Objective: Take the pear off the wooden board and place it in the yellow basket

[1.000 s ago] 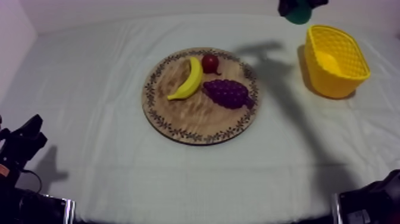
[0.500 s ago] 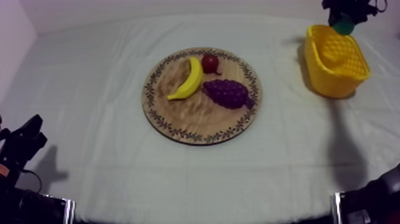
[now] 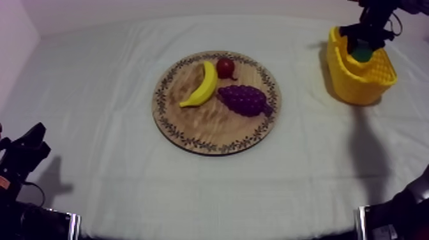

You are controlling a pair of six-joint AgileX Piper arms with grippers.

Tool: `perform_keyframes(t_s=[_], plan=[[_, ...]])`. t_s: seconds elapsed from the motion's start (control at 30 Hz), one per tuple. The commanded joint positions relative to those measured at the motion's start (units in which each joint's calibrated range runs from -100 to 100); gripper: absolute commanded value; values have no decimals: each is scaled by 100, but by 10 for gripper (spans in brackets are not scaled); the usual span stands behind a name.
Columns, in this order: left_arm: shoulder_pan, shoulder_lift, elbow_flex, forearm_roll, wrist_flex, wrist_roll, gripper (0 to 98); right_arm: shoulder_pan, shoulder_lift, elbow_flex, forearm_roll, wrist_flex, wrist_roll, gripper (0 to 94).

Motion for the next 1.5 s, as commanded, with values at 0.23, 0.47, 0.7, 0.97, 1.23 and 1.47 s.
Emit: perform_keyframes(t_s=[0.23, 0.47, 0.7, 0.97, 1.23, 1.47], plan=[[1, 2, -2, -3, 0, -1, 1, -14, -114, 95, 82, -67, -78, 726], [1, 2, -2, -3, 0, -1, 1, -40, -1072, 525, 50, -282, -76, 728], [1, 2, -2, -3, 0, -1, 1, -64, -2640, 1324, -41, -693, 25, 493], [1, 2, -2, -3, 0, -1, 1, -246, -4665, 2801, -65, -1272, -64, 321], [1, 2, -2, -3, 0, -1, 1, -604, -6866, 4819, 391, -2150, -769, 176], [1, 2, -2, -3, 0, 1, 1, -683, -8706, 6331, 536, -2684, -1125, 62]])
